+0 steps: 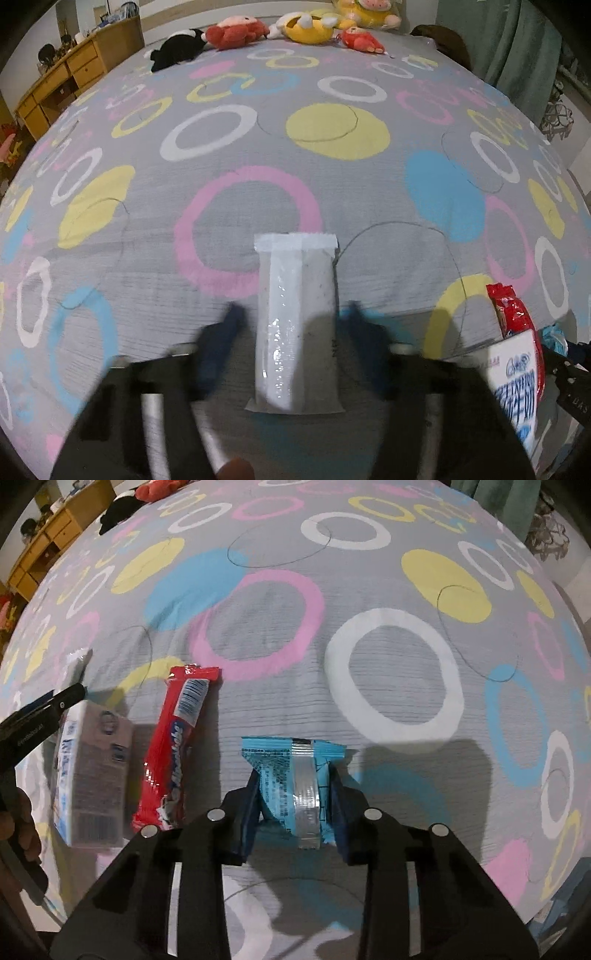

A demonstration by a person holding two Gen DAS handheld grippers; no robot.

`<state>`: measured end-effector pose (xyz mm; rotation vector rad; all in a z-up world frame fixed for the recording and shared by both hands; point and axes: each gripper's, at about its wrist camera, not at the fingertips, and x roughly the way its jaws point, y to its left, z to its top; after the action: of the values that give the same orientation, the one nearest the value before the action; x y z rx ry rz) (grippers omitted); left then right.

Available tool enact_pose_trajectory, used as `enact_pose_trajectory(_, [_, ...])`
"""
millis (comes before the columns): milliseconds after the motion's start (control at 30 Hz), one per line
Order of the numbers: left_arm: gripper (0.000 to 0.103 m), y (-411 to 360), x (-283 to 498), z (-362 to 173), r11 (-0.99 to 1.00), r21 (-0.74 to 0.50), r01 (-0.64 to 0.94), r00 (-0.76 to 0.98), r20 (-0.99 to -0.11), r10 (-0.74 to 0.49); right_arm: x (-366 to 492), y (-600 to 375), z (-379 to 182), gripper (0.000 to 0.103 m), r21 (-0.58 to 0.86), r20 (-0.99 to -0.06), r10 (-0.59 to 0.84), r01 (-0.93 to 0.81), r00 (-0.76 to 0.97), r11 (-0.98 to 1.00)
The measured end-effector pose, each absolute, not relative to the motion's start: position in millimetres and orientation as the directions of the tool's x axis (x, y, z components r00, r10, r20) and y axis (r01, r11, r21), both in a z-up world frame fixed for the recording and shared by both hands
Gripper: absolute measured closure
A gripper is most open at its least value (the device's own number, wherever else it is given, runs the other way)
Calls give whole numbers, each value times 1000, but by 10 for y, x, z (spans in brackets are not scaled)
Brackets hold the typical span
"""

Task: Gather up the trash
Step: 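Close the left tool on the white wrapped bar while the right tool grips the blue snack packet, then lift the white bar with the left tool while the right tool carries the blue packet toward the bag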

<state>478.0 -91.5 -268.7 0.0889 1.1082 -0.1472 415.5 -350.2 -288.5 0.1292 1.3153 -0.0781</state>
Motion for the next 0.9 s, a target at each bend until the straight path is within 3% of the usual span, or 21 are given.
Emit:
enact_pose_trajectory(333, [66,-750,4757,-2600,989,-59,132,437,-892,-112,4111,-3438,-2780,76,25,-959,-11,122,284,992])
enact_pose_trajectory(900, [66,-721,4304,-2163,982,-3,191,524,-845,-105,3665,-3339,-2321,76,29,-931,-11,105,366,994])
